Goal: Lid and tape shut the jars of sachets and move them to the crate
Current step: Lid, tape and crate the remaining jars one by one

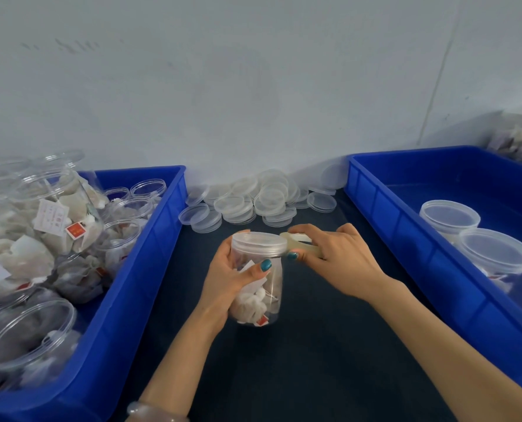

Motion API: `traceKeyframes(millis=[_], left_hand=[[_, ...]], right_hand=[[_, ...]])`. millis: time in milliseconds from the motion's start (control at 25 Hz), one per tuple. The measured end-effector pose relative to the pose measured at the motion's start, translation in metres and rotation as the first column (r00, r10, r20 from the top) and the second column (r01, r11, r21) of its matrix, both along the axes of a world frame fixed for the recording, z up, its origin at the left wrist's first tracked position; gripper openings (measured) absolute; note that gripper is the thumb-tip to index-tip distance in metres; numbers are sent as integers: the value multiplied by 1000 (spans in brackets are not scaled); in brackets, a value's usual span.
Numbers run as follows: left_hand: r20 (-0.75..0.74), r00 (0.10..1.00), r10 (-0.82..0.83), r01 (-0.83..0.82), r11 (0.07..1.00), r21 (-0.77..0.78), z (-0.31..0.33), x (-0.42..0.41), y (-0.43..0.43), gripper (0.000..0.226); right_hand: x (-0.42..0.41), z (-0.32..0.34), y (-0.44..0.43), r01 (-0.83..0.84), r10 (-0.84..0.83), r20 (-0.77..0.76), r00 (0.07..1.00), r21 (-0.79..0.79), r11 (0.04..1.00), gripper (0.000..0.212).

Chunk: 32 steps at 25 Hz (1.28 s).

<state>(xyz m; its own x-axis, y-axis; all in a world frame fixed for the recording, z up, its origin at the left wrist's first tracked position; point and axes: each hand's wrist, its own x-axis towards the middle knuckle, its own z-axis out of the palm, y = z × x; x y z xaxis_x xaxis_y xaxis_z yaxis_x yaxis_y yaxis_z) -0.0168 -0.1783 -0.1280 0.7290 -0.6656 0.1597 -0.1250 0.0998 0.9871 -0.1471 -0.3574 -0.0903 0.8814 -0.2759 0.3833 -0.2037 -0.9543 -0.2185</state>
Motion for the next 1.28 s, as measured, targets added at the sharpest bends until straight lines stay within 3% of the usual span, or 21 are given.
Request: traceKeyframes(millis=[200, 280, 400, 480, 600, 680, 760, 840, 960, 1080, 1280], left_hand=[[-57, 996, -69, 67, 997, -40, 3, -1, 0, 84], [-47, 991, -124, 123, 992, -28, 4, -2, 0, 100], [-30, 971, -237, 238, 971, 27, 5, -3, 2, 107], [89, 970, -228, 210, 962, 172, 11, 1, 3, 102], [365, 916, -165, 49, 951, 305, 17, 9, 5, 104], [440, 881, -173, 1, 931, 364, 19, 3, 0, 116], [537, 830, -152, -125, 887, 445, 21, -4, -7, 129], [594, 788, -162, -192, 852, 487, 25, -3, -11, 125], [571, 795, -205, -146, 849, 508, 30, 8, -12, 105], [590, 763, -265, -101, 852, 513, 30, 9, -13, 88], [532, 713, -457, 80, 806, 586, 44, 15, -11, 76]], right_hand=[[7, 5, -3, -22, 27, -54, 998, 81, 996, 70], [10, 6, -8, -62, 89, -92, 992, 267, 962, 74], [9, 9, -11, -201, 347, -61, 936, 716, 669, 58], [7, 6, -9, -257, 383, 19, 923, 773, 580, 48], [3, -2, -4, -205, 233, 60, 971, 713, 670, 54], [3, -4, 5, -127, 138, 21, 990, 541, 831, 64], [3, -6, 9, -106, 118, -8, 993, 372, 922, 70], [0, -7, 3, -148, 173, -51, 984, 317, 937, 63], [-11, -10, -12, -223, 267, -115, 957, 299, 928, 45], [-16, -14, -19, -196, 197, -40, 980, 22, 980, 43], [-11, -19, -14, -163, 162, -20, 987, -83, 983, 46]])
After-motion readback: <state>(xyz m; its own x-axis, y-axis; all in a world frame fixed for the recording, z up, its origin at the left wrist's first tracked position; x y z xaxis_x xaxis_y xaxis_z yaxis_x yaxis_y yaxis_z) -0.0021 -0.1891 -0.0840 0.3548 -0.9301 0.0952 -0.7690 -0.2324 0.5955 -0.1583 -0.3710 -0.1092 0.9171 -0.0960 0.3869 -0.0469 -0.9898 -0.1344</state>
